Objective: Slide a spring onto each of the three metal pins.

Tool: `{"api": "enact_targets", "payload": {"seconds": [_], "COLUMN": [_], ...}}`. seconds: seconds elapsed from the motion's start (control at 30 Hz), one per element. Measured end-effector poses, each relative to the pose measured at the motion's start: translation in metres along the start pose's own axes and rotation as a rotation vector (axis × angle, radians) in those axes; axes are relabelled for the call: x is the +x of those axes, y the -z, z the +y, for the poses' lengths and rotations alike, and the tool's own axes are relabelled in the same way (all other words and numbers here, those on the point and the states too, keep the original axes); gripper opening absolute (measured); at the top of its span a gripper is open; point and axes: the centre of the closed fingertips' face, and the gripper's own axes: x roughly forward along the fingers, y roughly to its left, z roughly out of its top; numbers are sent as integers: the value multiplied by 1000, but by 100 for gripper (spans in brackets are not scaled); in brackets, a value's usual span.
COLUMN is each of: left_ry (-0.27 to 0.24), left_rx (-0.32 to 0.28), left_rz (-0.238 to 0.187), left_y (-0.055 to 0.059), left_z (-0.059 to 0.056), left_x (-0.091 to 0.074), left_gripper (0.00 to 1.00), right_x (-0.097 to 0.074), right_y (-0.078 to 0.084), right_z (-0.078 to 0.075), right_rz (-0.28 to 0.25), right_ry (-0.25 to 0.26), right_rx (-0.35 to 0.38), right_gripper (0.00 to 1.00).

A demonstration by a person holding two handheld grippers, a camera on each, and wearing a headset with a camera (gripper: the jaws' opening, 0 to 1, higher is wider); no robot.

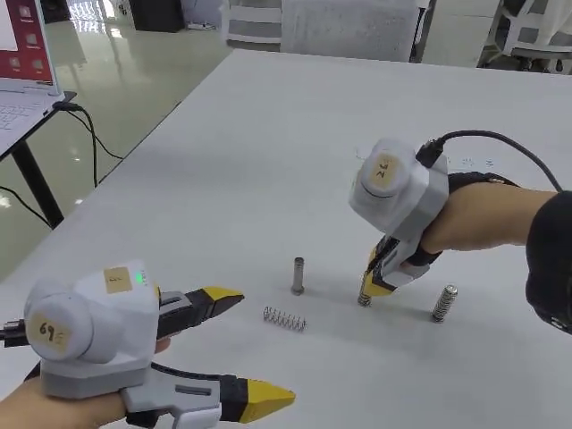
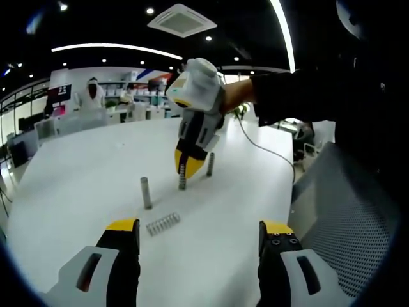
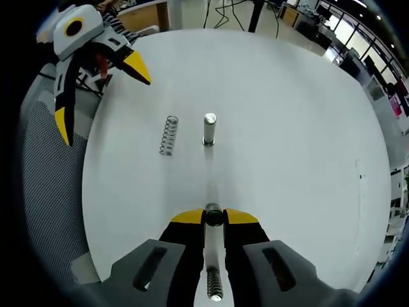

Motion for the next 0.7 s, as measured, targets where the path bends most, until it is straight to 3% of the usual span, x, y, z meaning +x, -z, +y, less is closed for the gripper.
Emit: {"api": "enact_targets", "payload": {"seconds": [0.7], "left_ry": [7], "left_rx": [3], "left_rz": [7], "left_y": [0], "left_z": [-2], "left_x": [2], "left_gripper": [72], "right_x": [1], "right_y": [0], "right_z": [-1], "right_rz": [-23], "right_ry": [4], "right_rx": [4], "right_gripper": [11]}}
